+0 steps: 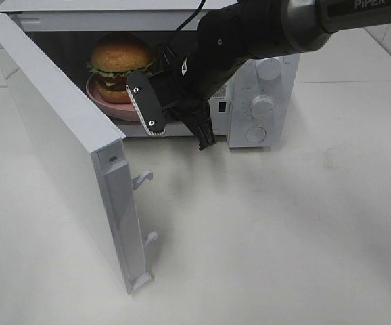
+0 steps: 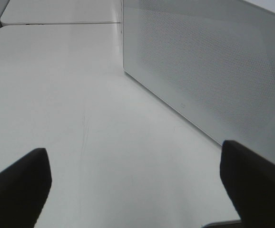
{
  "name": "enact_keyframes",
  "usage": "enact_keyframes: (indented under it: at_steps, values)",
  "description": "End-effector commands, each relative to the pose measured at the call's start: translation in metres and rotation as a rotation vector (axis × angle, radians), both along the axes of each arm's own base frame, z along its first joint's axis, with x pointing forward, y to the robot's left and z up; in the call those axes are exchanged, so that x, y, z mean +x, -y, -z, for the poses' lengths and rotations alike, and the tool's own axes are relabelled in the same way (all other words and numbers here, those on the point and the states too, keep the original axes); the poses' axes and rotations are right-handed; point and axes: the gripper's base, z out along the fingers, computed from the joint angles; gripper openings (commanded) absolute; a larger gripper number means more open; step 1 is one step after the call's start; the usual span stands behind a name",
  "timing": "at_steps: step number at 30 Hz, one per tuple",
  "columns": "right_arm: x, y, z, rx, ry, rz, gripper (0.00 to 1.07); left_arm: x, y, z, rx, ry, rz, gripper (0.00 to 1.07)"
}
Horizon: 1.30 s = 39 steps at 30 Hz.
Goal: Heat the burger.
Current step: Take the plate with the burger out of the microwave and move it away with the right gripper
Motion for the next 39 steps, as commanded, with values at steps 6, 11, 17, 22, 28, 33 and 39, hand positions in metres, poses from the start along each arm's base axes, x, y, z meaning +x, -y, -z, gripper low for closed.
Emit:
enact_keyframes:
  at_steps: [6, 11, 17, 22, 28, 33, 39]
  values:
    - [-0.013, 0.008, -0.022, 0.034, 0.072, -0.035, 0.0, -0.002, 0.001, 0.001, -0.009, 0.009, 0.002, 0.88]
    - [-0.022, 0.013, -0.025, 0.048, 0.069, -0.038, 0.0, -0.002, 0.001, 0.001, -0.009, 0.009, 0.002, 0.88]
    - [-0.035, 0.021, -0.031, 0.042, 0.075, -0.052, 0.0, -0.002, 0.001, 0.001, -0.009, 0.009, 0.002, 0.88]
    - [-0.045, 0.028, -0.037, 0.058, 0.078, -0.052, 0.0, -0.002, 0.001, 0.001, -0.009, 0.009, 0.002, 0.88]
    - [-0.057, 0.036, -0.038, 0.056, 0.064, -0.047, 0.0, -0.002, 0.001, 0.001, -0.009, 0.009, 0.002, 0.88]
    - [-0.07, 0.047, -0.04, 0.052, 0.06, -0.046, 0.0, -0.002, 0.001, 0.001, -0.009, 0.009, 0.002, 0.88]
    - [-0.089, 0.06, -0.038, 0.044, 0.055, -0.042, 0.0, -0.002, 0.001, 0.001, -0.009, 0.009, 0.002, 0.88]
